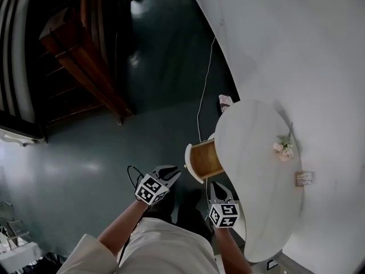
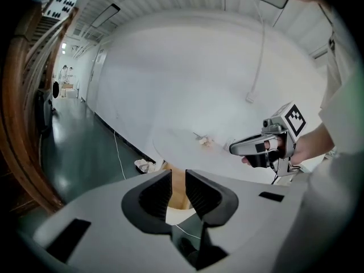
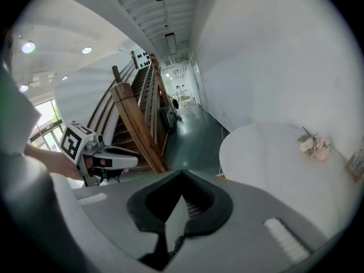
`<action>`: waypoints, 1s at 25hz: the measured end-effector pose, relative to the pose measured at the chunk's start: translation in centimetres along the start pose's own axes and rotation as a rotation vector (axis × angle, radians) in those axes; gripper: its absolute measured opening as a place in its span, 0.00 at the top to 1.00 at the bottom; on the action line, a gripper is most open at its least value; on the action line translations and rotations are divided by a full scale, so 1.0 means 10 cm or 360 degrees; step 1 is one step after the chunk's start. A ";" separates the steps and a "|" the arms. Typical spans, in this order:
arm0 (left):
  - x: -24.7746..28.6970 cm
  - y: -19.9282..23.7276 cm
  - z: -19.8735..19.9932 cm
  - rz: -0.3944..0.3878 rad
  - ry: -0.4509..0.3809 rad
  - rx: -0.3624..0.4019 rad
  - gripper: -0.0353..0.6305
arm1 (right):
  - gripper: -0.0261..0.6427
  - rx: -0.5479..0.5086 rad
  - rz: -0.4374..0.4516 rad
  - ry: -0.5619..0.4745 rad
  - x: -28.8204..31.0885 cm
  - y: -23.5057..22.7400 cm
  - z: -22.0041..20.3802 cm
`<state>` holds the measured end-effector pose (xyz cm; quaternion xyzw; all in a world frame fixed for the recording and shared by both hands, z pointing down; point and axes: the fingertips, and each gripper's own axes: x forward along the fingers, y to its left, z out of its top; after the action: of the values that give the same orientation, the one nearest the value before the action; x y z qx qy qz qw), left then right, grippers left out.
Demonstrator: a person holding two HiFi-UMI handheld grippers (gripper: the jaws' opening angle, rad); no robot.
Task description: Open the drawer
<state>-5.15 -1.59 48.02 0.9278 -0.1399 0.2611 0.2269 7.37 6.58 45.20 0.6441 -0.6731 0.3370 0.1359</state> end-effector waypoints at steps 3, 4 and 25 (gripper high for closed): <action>-0.12 -0.06 0.15 -0.0010 -0.0002 0.0014 0.85 | 0.94 0.0003 -0.0034 -0.0049 -0.17 0.01 0.17; -0.15 -0.08 0.20 -0.0018 -0.0005 0.0021 0.85 | 0.94 0.0007 -0.0045 -0.0065 -0.23 0.01 0.22; -0.59 -0.82 1.26 -0.0155 -0.0241 0.0147 0.94 | 0.94 -0.0092 -0.0228 -0.0464 -1.47 -0.20 1.16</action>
<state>-1.63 0.07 32.36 0.9600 -0.0992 0.1850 0.1851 14.16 10.78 28.11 0.7282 -0.6476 0.2100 0.0789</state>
